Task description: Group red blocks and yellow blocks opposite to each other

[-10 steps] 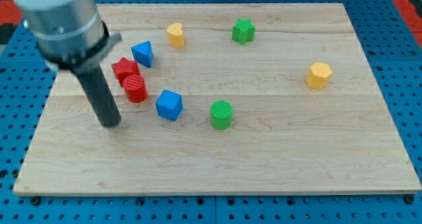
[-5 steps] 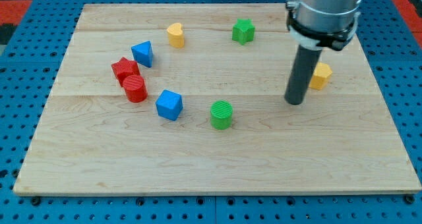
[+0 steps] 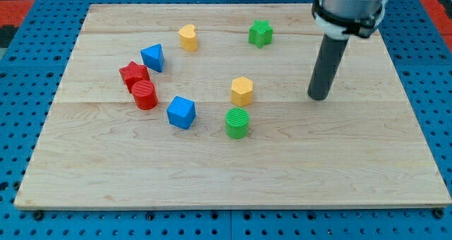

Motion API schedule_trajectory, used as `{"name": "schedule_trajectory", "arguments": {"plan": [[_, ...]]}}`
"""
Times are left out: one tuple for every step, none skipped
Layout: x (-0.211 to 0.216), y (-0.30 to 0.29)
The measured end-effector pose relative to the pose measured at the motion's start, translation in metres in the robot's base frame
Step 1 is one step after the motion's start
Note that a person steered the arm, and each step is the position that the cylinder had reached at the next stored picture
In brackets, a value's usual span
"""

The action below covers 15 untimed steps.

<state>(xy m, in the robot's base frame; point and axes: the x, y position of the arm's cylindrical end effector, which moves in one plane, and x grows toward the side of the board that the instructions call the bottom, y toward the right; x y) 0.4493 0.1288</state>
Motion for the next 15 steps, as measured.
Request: {"name": "schedule_trajectory", "arguments": {"plan": [[0.015, -0.057], [-0.022, -0.103], [-0.055, -0.146], [-0.047, -0.113], [-0.044, -0.159], [-0.061, -0.176], [-0.118, -0.182], [-0.123, -0.154], [-0.137, -0.149], [-0.136, -0.168], [-0.136, -0.183], [-0.14, -0.188], [-0.207, -0.165], [-0.256, -0.178], [-0.24, -0.229]]}}
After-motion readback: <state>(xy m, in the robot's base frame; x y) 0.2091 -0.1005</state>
